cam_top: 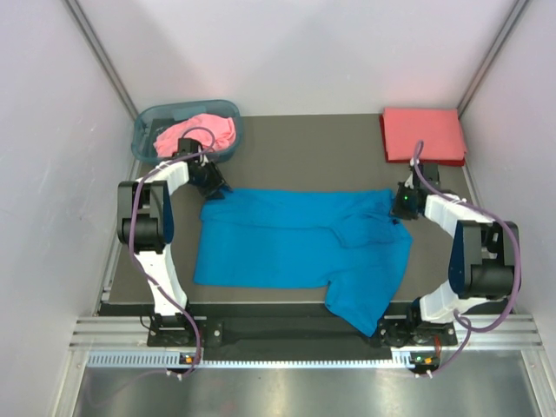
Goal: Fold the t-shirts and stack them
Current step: Fold the tshirt
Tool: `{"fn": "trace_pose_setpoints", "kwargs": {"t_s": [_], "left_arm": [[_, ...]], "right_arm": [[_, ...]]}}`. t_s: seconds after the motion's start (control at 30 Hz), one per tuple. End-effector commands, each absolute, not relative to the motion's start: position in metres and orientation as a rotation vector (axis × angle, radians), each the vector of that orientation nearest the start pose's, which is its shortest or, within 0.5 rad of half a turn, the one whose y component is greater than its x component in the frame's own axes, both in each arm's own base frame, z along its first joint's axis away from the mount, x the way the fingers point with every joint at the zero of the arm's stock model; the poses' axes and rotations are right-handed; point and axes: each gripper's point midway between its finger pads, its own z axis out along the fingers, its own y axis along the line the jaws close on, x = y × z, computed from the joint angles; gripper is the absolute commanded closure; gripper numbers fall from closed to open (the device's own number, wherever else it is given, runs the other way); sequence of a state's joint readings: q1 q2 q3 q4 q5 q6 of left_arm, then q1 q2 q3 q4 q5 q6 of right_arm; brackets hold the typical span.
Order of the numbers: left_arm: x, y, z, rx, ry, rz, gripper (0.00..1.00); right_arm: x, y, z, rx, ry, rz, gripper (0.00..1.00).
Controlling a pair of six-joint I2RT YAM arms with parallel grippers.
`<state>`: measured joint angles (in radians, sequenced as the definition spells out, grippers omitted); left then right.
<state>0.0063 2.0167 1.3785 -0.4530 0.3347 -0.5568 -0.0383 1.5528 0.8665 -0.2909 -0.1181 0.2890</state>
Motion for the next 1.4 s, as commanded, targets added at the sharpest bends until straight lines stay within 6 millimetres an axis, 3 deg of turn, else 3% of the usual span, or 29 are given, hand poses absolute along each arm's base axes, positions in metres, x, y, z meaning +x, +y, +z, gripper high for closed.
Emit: {"fn": "trace_pose_setpoints", "kwargs": {"t_s": [0.0,0.17,0.33,0.4,0.43,0.53,0.63,0.67,0.7,0.83,1.07,1.37], "left_arm": [[0.433,-0.042,0.003,-0.692,2.675,-0.362,0.55],[0.432,-0.041,0.004,-0.695,2.677,-0.353,0.55],[0.438,-0.045,0.013,-0.677,2.659,-0.392,0.54],[0.441,-0.046,0.026,-0.662,2.642,-0.403,0.54],[0.443,-0.046,0.033,-0.649,2.628,-0.407,0.54],[0.451,-0.053,0.057,-0.607,2.581,-0.448,0.53],[0.458,-0.060,0.068,-0.573,2.552,-0.492,0.53],[0.459,-0.061,0.069,-0.566,2.547,-0.501,0.53],[0.460,-0.074,0.069,-0.529,2.550,-0.516,0.53],[0.464,-0.076,0.060,-0.543,2.563,-0.524,0.53],[0.464,-0.074,0.041,-0.558,2.587,-0.502,0.53],[0.461,-0.068,0.019,-0.591,2.622,-0.442,0.54]], "right_arm": [[0.347,0.012,0.046,0.445,2.496,0.221,1.00],[0.335,0.006,0.040,0.562,2.496,0.178,1.00],[0.340,0.005,0.043,0.574,2.490,0.178,1.00],[0.342,0.001,0.052,0.566,2.486,0.145,0.93],[0.348,-0.001,0.064,0.555,2.471,0.145,0.82],[0.365,-0.003,0.094,0.493,2.397,0.142,0.65],[0.385,0.000,0.111,0.421,2.364,0.190,0.62],[0.389,0.004,0.104,0.405,2.391,0.216,0.62],[0.394,0.004,0.104,0.383,2.394,0.219,0.62],[0.414,0.002,0.099,0.376,2.411,0.242,0.69],[0.423,0.004,0.077,0.387,2.466,0.263,0.69],[0.425,0.007,0.066,0.412,2.462,0.289,0.78]]}}
